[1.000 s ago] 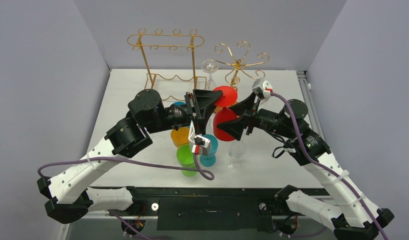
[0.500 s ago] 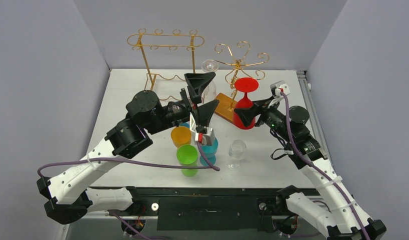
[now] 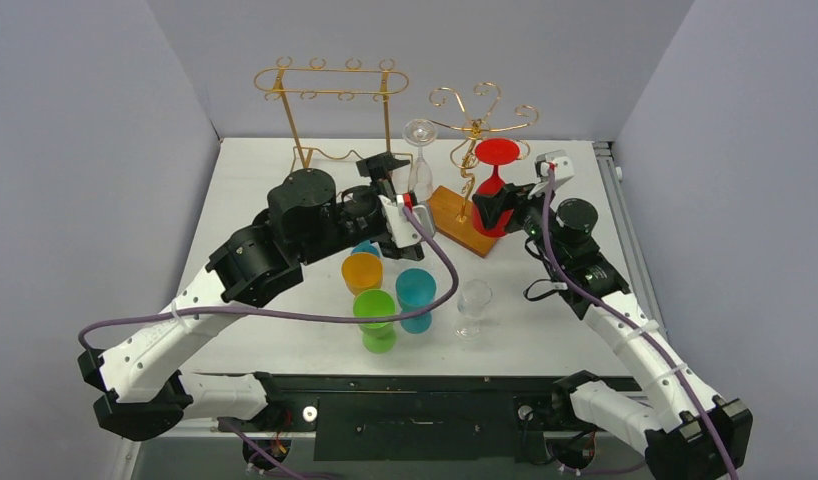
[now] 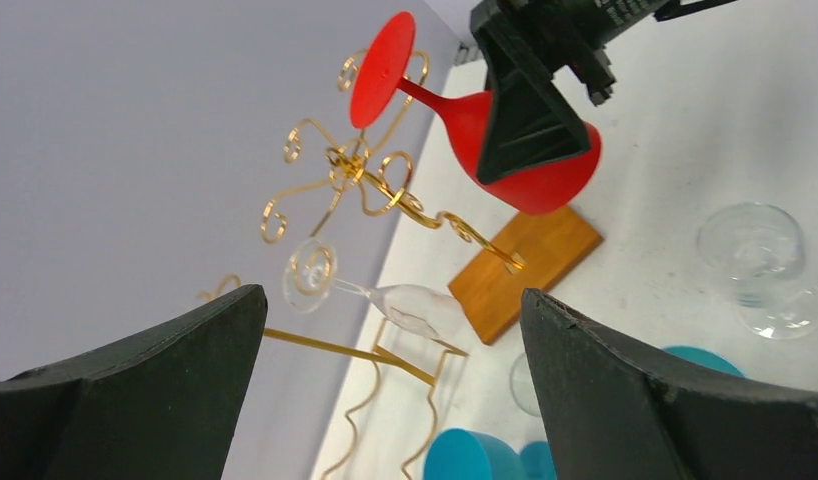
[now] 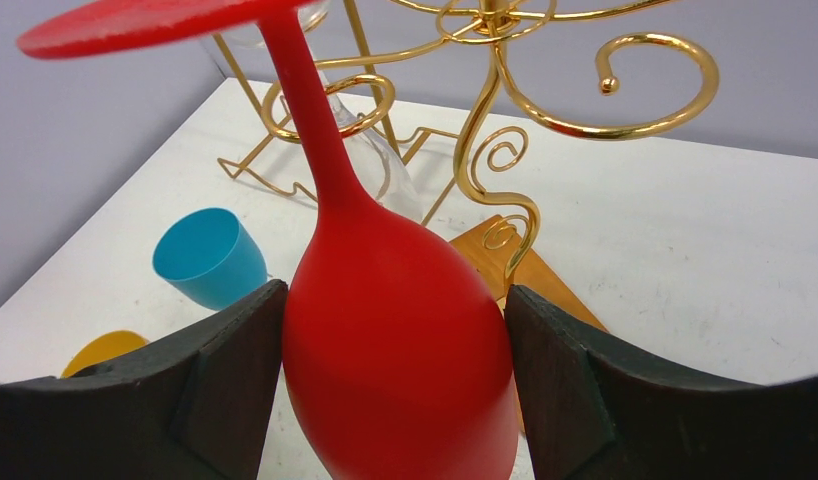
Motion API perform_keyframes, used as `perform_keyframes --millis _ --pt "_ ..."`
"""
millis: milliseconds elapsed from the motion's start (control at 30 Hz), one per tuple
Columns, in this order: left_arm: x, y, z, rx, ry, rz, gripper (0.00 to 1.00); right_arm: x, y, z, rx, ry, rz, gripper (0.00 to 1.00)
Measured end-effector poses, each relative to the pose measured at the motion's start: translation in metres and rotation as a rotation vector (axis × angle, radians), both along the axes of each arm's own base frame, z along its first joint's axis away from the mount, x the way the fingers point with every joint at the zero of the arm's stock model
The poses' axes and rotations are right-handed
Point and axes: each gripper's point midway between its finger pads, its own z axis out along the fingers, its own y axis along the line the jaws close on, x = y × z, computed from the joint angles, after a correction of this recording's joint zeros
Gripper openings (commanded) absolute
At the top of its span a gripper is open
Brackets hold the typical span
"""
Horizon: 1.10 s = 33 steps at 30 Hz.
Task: Place the wine glass upside down on the wine glass rack
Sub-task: Turn the wine glass upside down at the wine rack.
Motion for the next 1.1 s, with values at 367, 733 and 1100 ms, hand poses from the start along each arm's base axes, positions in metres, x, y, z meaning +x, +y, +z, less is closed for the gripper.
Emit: perform_keyframes --millis 367,733,1100 --pt "0.013 0.015 -0.020 -0.035 0.245 0.096 0.96 0.028 0.008 -0.025 -0.024 0.037 -0.009 0.57" --pt "0.014 0.014 -0.031 -0.025 0.332 0.092 0.96 0.048 0.016 -0.051 -0.045 0.077 -0.008 0.57" --pt "0.018 0.013 -0.038 -0.012 0.350 0.095 0.96 0.063 0.022 -0.051 -0.037 0.061 0.001 0.55"
